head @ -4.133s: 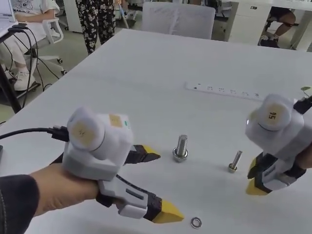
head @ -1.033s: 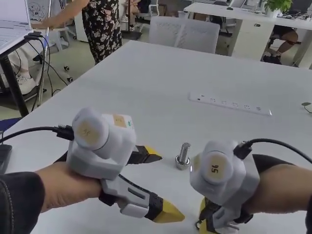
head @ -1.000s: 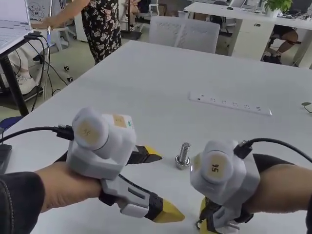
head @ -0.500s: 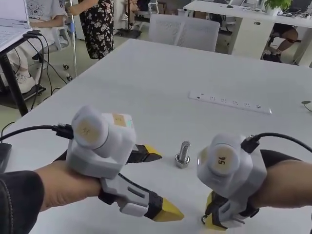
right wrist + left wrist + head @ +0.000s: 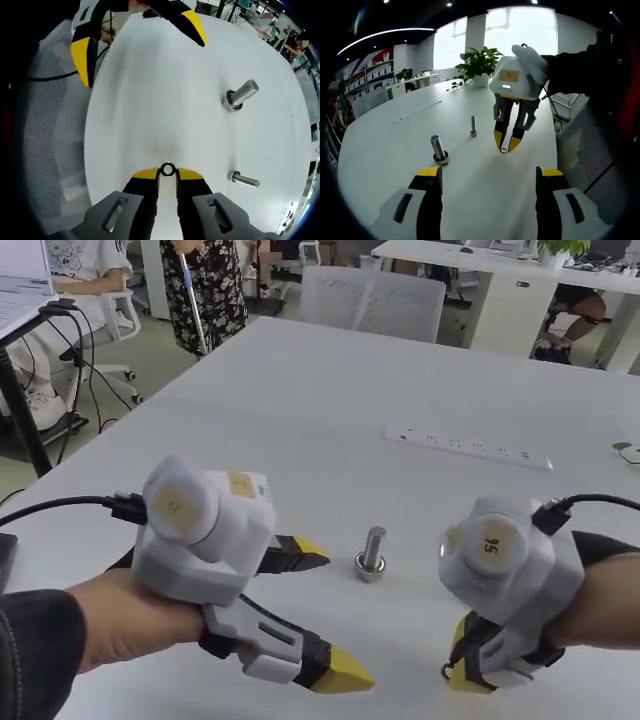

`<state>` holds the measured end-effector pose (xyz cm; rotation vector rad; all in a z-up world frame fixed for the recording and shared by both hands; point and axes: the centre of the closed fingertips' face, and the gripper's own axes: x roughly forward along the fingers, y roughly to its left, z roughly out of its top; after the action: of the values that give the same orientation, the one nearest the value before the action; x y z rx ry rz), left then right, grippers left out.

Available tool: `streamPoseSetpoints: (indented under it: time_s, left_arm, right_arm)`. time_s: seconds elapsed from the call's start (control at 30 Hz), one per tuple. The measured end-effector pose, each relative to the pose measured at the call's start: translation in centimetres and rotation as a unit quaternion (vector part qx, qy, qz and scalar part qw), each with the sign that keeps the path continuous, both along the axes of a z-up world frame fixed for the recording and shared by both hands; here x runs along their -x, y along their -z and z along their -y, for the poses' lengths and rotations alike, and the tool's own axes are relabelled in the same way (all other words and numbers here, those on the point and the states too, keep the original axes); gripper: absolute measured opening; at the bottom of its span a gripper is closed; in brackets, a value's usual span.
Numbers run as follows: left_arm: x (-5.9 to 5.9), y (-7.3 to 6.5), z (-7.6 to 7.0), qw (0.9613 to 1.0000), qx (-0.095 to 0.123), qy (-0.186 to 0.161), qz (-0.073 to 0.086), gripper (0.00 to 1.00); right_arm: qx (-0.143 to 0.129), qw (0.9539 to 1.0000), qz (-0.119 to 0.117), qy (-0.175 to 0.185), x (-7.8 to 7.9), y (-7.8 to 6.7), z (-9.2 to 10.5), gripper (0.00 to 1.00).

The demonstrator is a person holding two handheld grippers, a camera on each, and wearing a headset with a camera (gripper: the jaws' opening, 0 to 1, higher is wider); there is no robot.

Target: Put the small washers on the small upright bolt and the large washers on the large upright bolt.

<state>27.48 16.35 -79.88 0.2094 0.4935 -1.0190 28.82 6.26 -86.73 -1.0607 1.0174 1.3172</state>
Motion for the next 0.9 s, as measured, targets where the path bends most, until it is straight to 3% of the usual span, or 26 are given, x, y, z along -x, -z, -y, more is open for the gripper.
streamPoseSetpoints:
  time_s: [0.57,0.9]
  left_arm:
    - [0.0,0.3,0.3,1.0000,-0.004,0.005,-0.005,0.76]
    - [0.1,0.4,0.5,0.9999,-0.006,0.008,-0.007,0.76]
  right_arm:
    - [-0.003,0.9986,0.012,0.052,-2.0,-1.2,3.7,0.13]
    - [-0.001,0.9975,0.010,0.070,-2.4,-0.7,4.9,0.13]
